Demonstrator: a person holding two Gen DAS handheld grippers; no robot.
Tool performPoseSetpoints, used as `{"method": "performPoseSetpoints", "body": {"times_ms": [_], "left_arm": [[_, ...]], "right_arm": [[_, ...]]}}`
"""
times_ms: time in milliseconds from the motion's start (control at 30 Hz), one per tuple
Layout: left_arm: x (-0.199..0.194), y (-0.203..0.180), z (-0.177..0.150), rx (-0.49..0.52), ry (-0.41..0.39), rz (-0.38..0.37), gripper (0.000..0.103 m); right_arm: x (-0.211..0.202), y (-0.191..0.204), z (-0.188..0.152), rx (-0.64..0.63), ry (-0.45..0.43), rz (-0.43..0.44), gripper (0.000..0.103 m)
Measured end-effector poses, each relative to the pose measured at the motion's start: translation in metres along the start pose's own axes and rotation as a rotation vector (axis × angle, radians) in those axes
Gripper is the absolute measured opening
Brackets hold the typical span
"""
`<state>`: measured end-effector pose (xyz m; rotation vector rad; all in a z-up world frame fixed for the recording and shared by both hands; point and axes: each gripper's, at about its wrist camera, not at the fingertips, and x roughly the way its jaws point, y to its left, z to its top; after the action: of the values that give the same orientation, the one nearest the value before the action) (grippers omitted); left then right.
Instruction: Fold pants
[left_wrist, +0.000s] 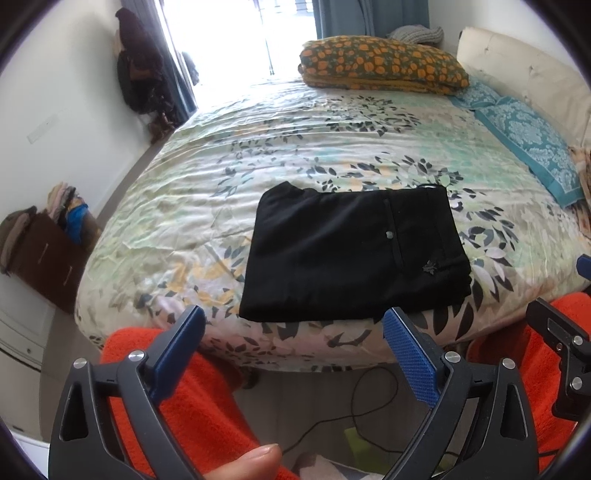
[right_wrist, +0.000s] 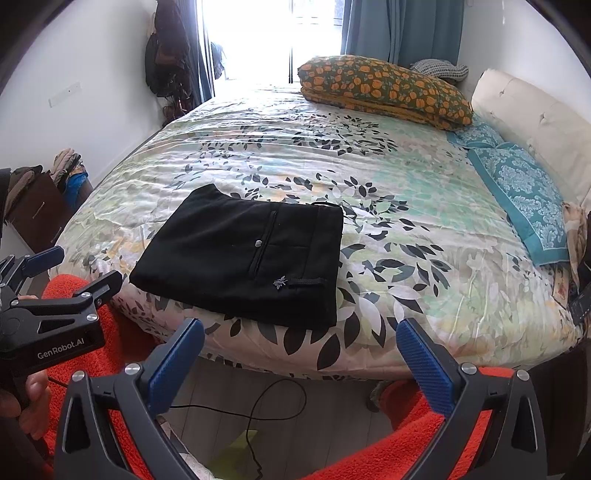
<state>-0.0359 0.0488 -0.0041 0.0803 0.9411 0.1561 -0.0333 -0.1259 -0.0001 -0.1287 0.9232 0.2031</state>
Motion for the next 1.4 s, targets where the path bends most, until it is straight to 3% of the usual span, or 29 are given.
{"method": "performPoseSetpoints", "body": {"times_ms": [167, 367, 500, 633, 1400], "left_arm": [[-0.015, 0.007, 0.006, 0.015, -0.023, 0.004, 0.098], [-0.031, 0.009, 0.014, 0.014, -0.04, 0.082, 0.098], [-0.033, 0.013, 0.011, -0.016, -0.04, -0.011, 0.098], [-0.03, 0.01, 0.009, -0.012, -0.019, -0.039, 0.098], [-0.022, 0.015, 0.004, -0.028, 0.007, -0.04, 0.098]], "right_arm": [[-0.001, -0.002, 0.008, -0.001, 0.029, 0.009, 0.103], [-0.019, 0.001, 0.017, -0.001, 0.029, 0.039, 0.103], [-0.034, 0.009, 0.022, -0.029, 0.007, 0.054, 0.103], [-0.04, 0.016, 0.021, -0.054, -0.015, 0.039, 0.103], [-0.026, 0.02, 0.012, -0.041, 0.018, 0.034, 0.103]]}}
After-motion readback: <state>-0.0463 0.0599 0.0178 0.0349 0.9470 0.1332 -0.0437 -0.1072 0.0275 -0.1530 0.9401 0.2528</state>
